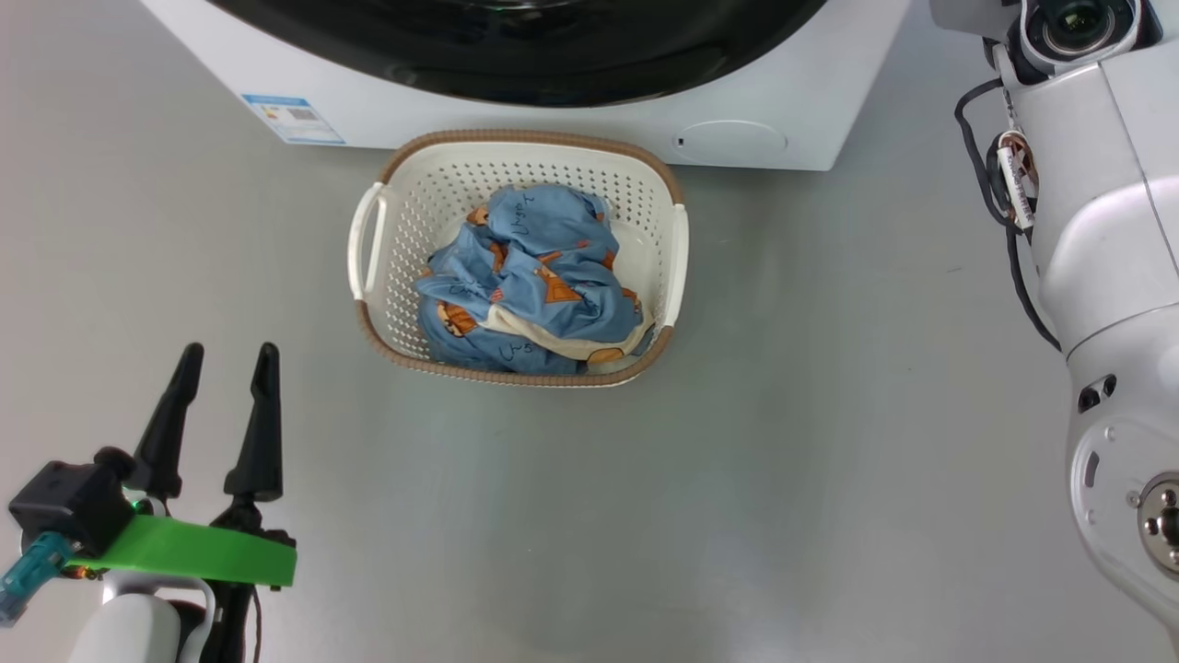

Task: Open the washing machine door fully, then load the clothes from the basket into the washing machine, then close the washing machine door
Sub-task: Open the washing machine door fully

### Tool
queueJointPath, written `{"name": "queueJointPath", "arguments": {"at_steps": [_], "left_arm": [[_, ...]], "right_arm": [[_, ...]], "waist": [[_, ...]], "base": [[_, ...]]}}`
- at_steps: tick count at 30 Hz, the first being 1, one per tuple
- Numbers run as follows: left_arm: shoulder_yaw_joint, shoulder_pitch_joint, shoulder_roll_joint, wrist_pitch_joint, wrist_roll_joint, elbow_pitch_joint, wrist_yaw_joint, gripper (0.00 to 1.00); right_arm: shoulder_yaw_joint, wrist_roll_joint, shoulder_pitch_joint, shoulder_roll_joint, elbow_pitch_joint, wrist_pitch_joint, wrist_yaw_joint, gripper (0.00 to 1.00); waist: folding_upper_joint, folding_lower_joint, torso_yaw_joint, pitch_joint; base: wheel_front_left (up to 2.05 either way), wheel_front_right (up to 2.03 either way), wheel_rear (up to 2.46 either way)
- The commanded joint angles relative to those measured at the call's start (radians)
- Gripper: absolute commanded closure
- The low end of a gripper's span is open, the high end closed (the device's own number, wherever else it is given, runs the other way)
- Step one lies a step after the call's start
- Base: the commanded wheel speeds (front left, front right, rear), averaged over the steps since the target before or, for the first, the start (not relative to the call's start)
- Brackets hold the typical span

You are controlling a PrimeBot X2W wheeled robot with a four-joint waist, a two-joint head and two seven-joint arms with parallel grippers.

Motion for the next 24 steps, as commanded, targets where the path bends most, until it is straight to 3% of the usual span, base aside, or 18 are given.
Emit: {"name": "queueJointPath", "arguments": {"at_steps": [1,24], "left_arm": [[0.033,-0.024,0.033,-0.012,-0.006,-0.016,-0.003,0.00],[0.012,-0.062,0.027,-0.012,-0.039,-0.028,-0.003,0.00]], "right_arm": [[0.012,-0.013,-0.048,0.023,-0.012,-0.009,0.009,1.00],[0.015,-0.050,-0.200,0.023,0.137,-0.077,0.009,1.00]], "waist": [[-0.0001,0.0000,0.009,0.002],[-0.0001,0.0000,0.043,0.077]], "base": [[0.00,0.00,0.00],[0.00,0.00,0.00]]}}
